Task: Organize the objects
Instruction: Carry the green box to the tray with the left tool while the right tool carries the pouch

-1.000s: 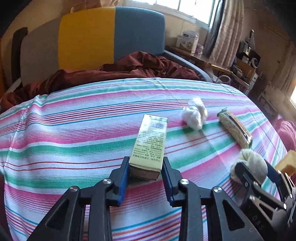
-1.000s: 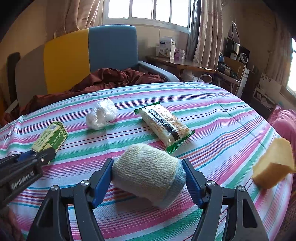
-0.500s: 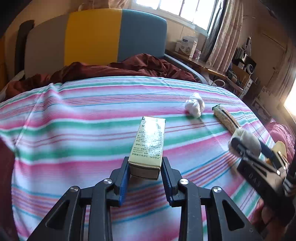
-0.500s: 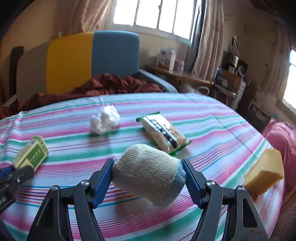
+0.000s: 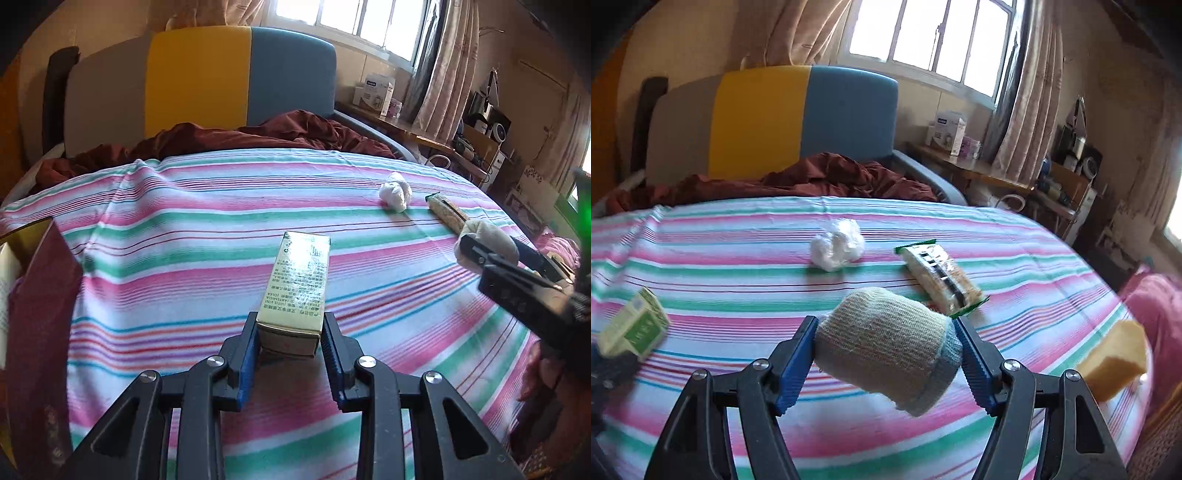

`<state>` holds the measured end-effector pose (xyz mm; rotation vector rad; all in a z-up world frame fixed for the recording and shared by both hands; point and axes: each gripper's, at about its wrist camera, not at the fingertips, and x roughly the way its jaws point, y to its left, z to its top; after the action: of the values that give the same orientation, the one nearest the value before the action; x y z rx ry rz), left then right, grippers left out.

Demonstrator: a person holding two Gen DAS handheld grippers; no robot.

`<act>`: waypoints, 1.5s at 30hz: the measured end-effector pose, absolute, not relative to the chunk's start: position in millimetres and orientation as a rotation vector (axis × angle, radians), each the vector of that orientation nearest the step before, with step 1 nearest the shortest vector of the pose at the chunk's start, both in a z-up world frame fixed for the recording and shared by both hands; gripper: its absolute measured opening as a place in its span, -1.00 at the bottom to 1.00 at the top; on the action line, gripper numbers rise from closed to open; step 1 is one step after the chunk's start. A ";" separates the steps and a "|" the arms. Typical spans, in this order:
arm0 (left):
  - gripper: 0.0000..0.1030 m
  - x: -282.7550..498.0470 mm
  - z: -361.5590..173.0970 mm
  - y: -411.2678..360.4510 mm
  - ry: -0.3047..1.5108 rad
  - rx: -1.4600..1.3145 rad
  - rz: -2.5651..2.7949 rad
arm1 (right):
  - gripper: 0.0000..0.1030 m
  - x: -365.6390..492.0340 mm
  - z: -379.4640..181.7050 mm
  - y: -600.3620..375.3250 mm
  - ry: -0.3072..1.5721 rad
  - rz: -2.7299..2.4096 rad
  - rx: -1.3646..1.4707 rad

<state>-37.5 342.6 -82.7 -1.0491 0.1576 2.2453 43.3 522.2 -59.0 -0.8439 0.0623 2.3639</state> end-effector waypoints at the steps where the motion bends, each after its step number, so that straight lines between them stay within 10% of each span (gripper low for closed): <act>1: -0.38 -36.8 -82.7 339.9 0.151 -1.046 2.245 | 0.42 47.6 -57.5 519.5 0.113 2.371 -0.846; 45: -0.38 -2.4 -31.5 144.7 -0.288 -1.100 2.313 | 0.42 46.5 -38.4 395.5 0.248 2.667 -0.826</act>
<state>-2.4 144.7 -31.5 -1.1000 -0.2877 2.3130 46.5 395.5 -38.4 -0.8256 0.2483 2.6665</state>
